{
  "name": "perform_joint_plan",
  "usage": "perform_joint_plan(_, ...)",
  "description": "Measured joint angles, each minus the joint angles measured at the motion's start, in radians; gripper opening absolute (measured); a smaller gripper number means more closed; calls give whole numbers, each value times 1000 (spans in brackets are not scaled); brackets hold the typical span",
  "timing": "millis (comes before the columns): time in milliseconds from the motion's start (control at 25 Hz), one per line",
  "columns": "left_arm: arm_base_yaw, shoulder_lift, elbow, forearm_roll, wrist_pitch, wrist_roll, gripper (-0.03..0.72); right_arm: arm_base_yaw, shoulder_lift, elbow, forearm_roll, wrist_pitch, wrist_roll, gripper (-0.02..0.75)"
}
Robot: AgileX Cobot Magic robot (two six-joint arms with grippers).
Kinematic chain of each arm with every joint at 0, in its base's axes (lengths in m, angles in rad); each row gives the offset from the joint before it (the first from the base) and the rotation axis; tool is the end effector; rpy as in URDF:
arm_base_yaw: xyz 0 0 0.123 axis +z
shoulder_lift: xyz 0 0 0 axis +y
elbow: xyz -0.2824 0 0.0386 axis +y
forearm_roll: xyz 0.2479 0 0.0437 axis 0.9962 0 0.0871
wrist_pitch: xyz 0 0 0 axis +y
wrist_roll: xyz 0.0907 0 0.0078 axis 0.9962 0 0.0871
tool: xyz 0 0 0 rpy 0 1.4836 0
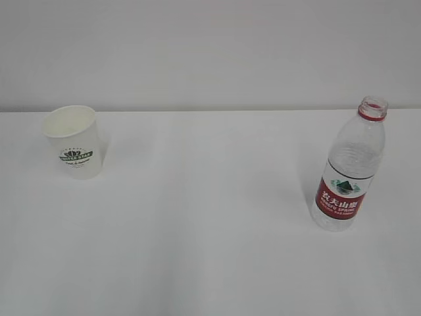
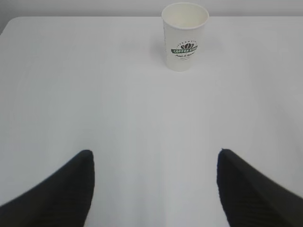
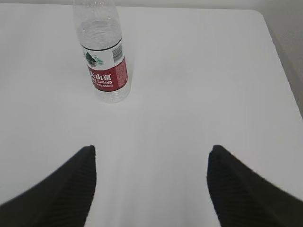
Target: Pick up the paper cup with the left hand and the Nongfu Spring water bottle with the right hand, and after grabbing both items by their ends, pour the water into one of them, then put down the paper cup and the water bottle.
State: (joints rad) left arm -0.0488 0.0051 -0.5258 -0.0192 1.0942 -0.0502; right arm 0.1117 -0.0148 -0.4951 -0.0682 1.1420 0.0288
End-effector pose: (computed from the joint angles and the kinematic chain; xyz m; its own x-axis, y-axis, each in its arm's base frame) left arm -0.0085 -0.0011 0.2816 -0.4697 -0.0361 -0.8821 0.0362 0.9975 -0.0601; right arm -0.0095 -0.0068 0.2694 -0.5144 -0.0573 -0.8556 -0.0583 0.9978 -0.0317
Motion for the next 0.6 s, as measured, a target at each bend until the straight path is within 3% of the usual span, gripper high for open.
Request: perform_joint_plan(600,0,0,0,0,0,0,587,0,0,0,0,0,0,549)
